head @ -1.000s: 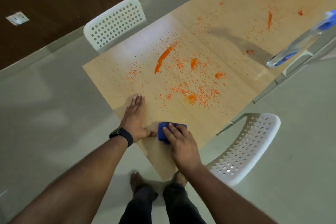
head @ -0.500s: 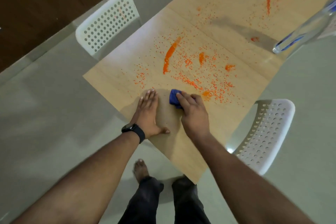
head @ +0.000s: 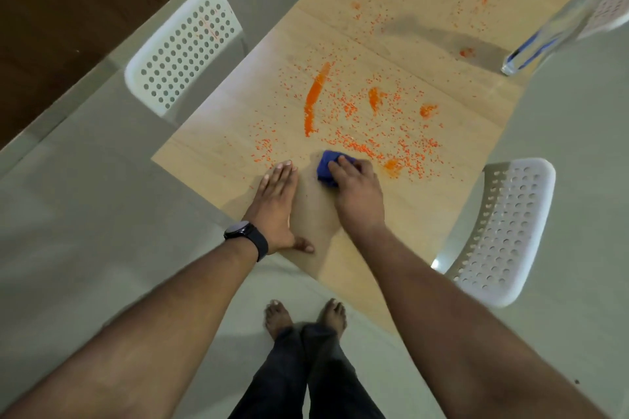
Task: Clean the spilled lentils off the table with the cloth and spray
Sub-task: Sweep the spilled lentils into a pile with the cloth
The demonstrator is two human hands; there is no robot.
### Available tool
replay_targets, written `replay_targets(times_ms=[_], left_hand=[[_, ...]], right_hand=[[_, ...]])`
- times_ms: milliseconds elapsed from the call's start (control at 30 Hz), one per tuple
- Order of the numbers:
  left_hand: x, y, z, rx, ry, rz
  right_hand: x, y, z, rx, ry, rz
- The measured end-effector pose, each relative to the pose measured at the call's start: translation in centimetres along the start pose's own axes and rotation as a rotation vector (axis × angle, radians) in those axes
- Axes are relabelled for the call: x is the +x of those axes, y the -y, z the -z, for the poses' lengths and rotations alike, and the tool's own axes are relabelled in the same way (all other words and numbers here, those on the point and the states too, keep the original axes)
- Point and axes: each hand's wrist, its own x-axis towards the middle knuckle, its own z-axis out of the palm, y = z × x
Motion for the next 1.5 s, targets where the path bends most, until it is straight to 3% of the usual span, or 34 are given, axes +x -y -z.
replay_targets(times_ms=[100,233,367,467,800,1000,1167,1367,1500], left_hand=[[-0.3,0.1,0.3,0.017,0.007,-0.002],[-0.6,0.5,1.5,0.014,0.022,0.030],[-0.7,1.9,2.6,0.021,-0.013,0.095],[-0.4,3.0,2.7,0.017,-0.015,0.110],[1.5,4.8,2.7,0.009,0.012,-0.036],[1.5,8.3,4.6,0.032,0.036,-0.114],[2.1,9.8,5.0,0.054,0.043,-0.167],[2.2,10.4,5.2,-0.046,0.066,-0.182],[2.1,11.2,5.3,-0.053,0.013,-0.167]], right_hand=[[2.0,-0.2,1.2,0.030,-0.047,-0.050],[-3.4,1.1,1.9,0.088,-0.088,0.003],[-9.9,3.3,-0.6,0.063,0.053,0.161],[-9.3,4.3,-2.4,-0.008,0.087,0.207],[4.0,3.6,-0.3,0.102,-0.113,-0.153],[-4.9,8.5,-2.0,0.143,-0.196,-0.106],[-9.4,13.0,-6.0,0.095,-0.098,-0.044],[0.4,11.2,-3.7,0.051,-0.140,-0.220],[4.7,9.2,-1.8,0.156,-0.204,-0.349]])
